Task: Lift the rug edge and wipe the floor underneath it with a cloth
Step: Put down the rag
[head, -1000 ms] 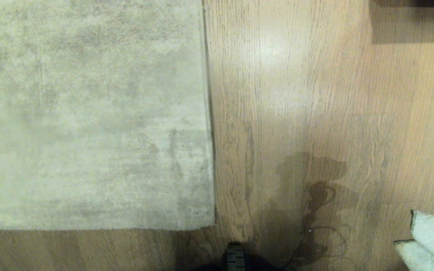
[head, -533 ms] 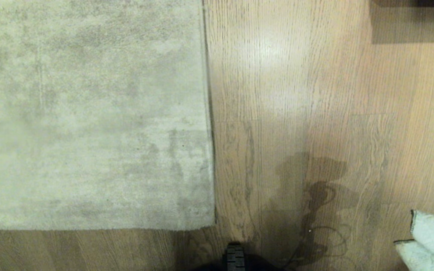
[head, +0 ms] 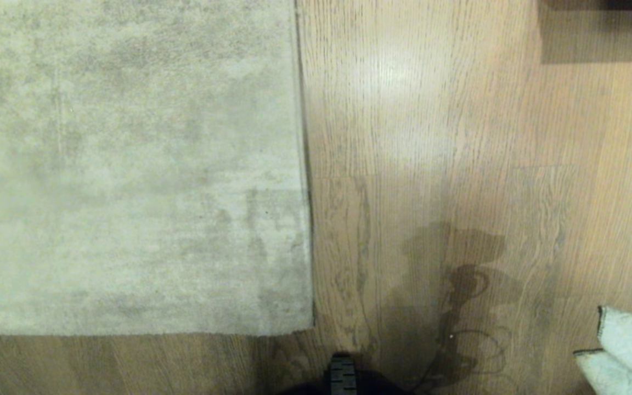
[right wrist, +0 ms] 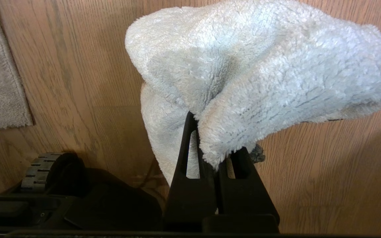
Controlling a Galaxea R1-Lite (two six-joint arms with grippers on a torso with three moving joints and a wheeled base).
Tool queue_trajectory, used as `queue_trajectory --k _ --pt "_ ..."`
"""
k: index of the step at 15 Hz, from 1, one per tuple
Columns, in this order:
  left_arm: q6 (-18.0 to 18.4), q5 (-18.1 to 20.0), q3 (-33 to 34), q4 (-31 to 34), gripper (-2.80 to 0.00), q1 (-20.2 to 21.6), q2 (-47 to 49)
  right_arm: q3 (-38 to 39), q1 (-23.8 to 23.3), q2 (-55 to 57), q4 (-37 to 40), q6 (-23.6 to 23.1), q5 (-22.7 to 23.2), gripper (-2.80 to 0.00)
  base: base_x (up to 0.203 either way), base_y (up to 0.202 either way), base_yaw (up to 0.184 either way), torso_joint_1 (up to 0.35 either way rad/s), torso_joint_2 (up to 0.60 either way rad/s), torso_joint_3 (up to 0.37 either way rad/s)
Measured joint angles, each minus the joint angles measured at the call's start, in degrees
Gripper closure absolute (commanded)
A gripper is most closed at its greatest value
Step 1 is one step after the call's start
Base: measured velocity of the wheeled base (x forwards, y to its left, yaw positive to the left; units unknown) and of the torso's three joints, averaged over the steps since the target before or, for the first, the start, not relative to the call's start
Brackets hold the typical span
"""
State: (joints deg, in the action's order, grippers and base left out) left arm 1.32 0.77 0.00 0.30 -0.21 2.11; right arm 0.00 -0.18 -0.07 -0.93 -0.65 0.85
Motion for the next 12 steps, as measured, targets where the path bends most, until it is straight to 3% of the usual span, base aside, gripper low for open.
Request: queue_trajectory --k 12 --pt "-0.6 0.0 0.0 -0.1 0.0 0.1 -2.0 0.0 0.0 0.0 0.0 0.0 0.0 0.0 0.0 0.0 0.0 0.0 0.0 0.0"
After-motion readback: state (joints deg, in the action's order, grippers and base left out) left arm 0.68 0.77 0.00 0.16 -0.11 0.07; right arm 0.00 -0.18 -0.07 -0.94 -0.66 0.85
